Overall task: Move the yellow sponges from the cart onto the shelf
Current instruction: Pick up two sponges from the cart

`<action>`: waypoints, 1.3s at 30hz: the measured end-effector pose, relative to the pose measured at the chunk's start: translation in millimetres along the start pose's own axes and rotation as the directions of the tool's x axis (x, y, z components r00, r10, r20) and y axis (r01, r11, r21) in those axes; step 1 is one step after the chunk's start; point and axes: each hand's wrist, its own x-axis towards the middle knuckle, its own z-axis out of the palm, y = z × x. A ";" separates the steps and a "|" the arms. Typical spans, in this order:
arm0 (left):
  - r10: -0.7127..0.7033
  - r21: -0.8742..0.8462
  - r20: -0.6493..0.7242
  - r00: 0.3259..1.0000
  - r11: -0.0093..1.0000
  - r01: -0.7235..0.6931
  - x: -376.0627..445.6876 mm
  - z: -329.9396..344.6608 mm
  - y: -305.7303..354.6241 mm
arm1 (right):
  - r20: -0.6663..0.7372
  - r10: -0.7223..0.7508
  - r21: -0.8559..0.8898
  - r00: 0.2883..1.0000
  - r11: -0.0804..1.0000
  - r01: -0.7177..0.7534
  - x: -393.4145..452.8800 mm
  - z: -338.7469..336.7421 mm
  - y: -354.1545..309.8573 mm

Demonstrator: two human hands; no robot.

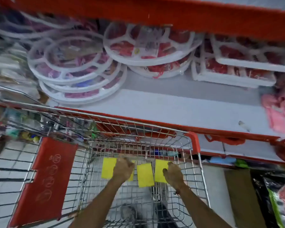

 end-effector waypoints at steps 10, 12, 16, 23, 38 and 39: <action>-0.297 0.019 0.213 0.931 0.954 0.300 53.4 92.6 -13.3 | 0.103 0.264 0.033 0.959 0.963 -0.269 60.2 37.6 24.5; -0.360 -0.019 0.199 0.911 0.928 0.371 56.2 101.8 -6.1 | 0.068 0.273 0.018 0.959 0.961 -0.275 63.4 41.2 23.2; -0.480 -0.045 0.141 0.866 0.871 0.490 59.0 107.8 -5.0 | 0.044 0.277 0.067 0.960 0.958 -0.280 63.7 45.7 21.4; -0.448 -0.248 0.125 0.885 0.850 0.465 47.8 76.3 -7.5 | 0.088 0.184 0.156 0.979 0.968 -0.196 52.2 28.8 16.3; -0.047 -0.677 0.028 0.998 0.734 0.054 -34.3 -80.6 58.0 | -0.011 -0.126 0.684 0.992 0.722 0.100 -42.0 -117.8 -37.7; -0.017 -0.680 0.017 1.000 0.733 0.024 -43.3 -92.5 68.1 | -0.022 -0.144 0.698 0.989 0.706 0.118 -49.1 -129.1 -42.5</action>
